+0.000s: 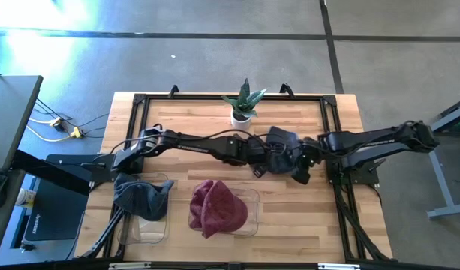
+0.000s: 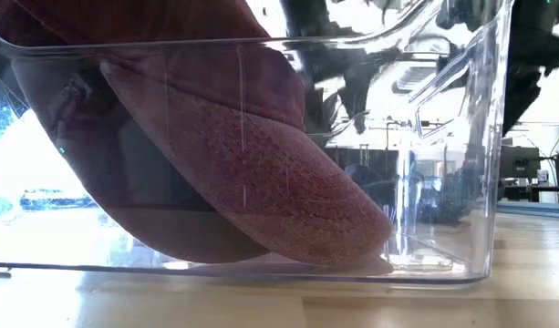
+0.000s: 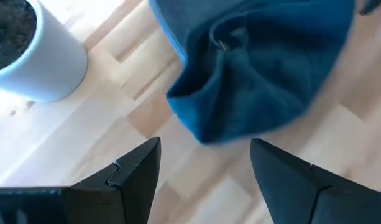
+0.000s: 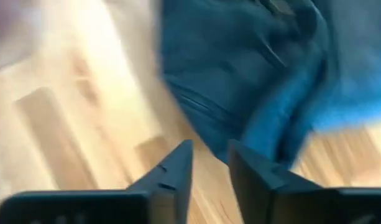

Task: Pick & Place hat
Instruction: Put the blue cap into the left transparent bin

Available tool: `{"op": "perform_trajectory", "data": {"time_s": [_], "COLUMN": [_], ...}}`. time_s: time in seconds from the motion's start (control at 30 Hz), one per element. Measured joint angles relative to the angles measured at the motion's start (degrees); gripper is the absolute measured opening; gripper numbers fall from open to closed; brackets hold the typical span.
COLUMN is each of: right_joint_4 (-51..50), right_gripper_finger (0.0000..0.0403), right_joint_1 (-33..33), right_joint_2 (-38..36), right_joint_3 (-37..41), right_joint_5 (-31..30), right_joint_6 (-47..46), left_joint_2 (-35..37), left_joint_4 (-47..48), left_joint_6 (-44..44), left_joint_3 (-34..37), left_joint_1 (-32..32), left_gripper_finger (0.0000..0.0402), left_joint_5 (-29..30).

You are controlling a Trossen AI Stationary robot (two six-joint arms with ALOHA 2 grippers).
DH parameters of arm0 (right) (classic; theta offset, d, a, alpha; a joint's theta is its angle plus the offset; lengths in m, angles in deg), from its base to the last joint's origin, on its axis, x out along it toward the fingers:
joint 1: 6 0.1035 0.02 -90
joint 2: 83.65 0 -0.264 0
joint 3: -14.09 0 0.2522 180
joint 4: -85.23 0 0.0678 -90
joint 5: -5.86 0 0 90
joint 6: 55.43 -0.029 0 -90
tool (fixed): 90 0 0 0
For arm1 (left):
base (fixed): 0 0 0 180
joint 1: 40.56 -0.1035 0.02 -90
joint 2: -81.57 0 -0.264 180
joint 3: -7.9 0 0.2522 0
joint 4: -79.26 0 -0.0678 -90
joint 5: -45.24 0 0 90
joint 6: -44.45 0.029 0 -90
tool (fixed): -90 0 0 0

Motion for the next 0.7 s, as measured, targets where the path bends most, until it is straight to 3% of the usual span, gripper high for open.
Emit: {"op": "perform_trajectory", "data": {"time_s": [0.17,0.33,0.43,0.53,0.7], "right_joint_4": [9.26,17.6,19.14,22.05,23.87], "right_gripper_finger": [0.0183,0.0228,0.0227,0.021,0.0147], "right_joint_1": [1.69,3.67,3.86,3.83,4.44], "right_joint_2": [-0.89,1.99,5.66,9.66,14.72], "right_joint_3": [2.0,6.8,9.33,11.6,12.01], "right_joint_5": [4.54,0.17,-4.64,-4.54,-7.19], "right_joint_6": [18.15,34.35,39.03,41.97,43.0], "left_joint_2": [0.02,0.0,0.01,0.01,0.02], "left_joint_4": [12.49,19.07,21.64,21.43,19.92], "left_joint_6": [3.58,7.71,8.17,8.2,8.51], "left_joint_3": [-7.91,-8.87,-8.88,-8.46,-8.38], "left_joint_1": [1.54,2.54,2.92,2.86,2.26], "left_gripper_finger": [0.024,0.024,0.024,0.024,0.024], "left_joint_5": [-3.35,-9.93,-12.21,-14.37,-15.5]}}
